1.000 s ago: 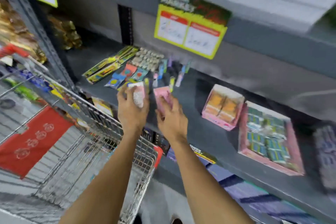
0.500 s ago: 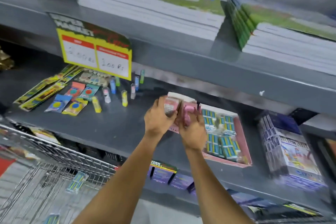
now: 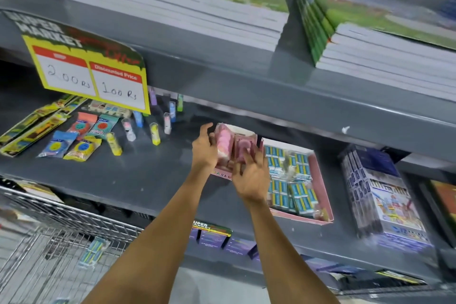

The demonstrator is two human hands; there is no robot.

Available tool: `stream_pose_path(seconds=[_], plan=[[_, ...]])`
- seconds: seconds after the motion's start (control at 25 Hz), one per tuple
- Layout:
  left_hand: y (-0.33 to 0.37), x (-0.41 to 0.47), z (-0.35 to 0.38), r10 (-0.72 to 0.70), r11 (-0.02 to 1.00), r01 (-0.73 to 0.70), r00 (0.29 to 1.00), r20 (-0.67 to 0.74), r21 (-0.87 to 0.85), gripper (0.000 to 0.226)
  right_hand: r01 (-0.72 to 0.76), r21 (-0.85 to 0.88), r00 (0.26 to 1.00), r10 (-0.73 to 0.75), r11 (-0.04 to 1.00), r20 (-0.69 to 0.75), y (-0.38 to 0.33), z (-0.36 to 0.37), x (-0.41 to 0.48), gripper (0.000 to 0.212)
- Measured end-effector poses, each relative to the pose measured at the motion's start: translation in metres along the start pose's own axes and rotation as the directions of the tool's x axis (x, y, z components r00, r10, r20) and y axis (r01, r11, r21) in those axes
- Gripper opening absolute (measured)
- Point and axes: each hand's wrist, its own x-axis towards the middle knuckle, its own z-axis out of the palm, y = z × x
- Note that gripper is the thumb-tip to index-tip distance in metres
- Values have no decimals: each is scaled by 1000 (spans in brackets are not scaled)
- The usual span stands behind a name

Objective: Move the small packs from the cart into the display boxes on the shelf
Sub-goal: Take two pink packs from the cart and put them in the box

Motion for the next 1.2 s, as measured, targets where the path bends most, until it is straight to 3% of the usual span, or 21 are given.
stream_pose_path(seconds=[0.12, 0.16, 0.24, 0.32, 0.44, 0.68, 0.88, 1.08, 1.2], plan=[[-3, 2, -3, 158, 871, -142, 987, 5, 470, 33, 11, -41, 1000, -10, 999, 7, 4, -3, -9, 67], [-5, 1, -6, 203, 831, -165, 979, -13, 531, 34, 3, -44, 1000, -2, 999, 4, 5, -2, -11, 67], [-13, -5, -12, 343, 795, -279, 939, -20, 538, 35, -10, -48, 1000, 9, 999, -23, 4, -2, -14, 61], [-31, -14, -17, 492, 679, -450, 865, 96, 580, 38, -3, -64, 999, 0, 998, -50, 2, 1, -16, 58], [-60, -24, -17, 496, 558, -565, 814, 301, 608, 53, -7, -99, 998, 1, 995, -62, 0, 7, -21, 55], [-63, -15, -18, 432, 556, -583, 812, 393, 593, 62, -13, -136, 996, 0, 991, -91, 2, 16, -9, 41], [-58, -12, -18, 401, 571, -573, 820, 409, 589, 70, -23, -120, 998, 15, 992, -67, 2, 22, -2, 48], [-54, -16, -20, 404, 585, -552, 834, 376, 594, 70, 11, -122, 995, -23, 993, -99, 3, 22, -4, 42], [-50, -18, -31, 423, 621, -505, 860, 287, 600, 67, 34, -102, 993, -46, 994, -113, -9, 20, -8, 51]])
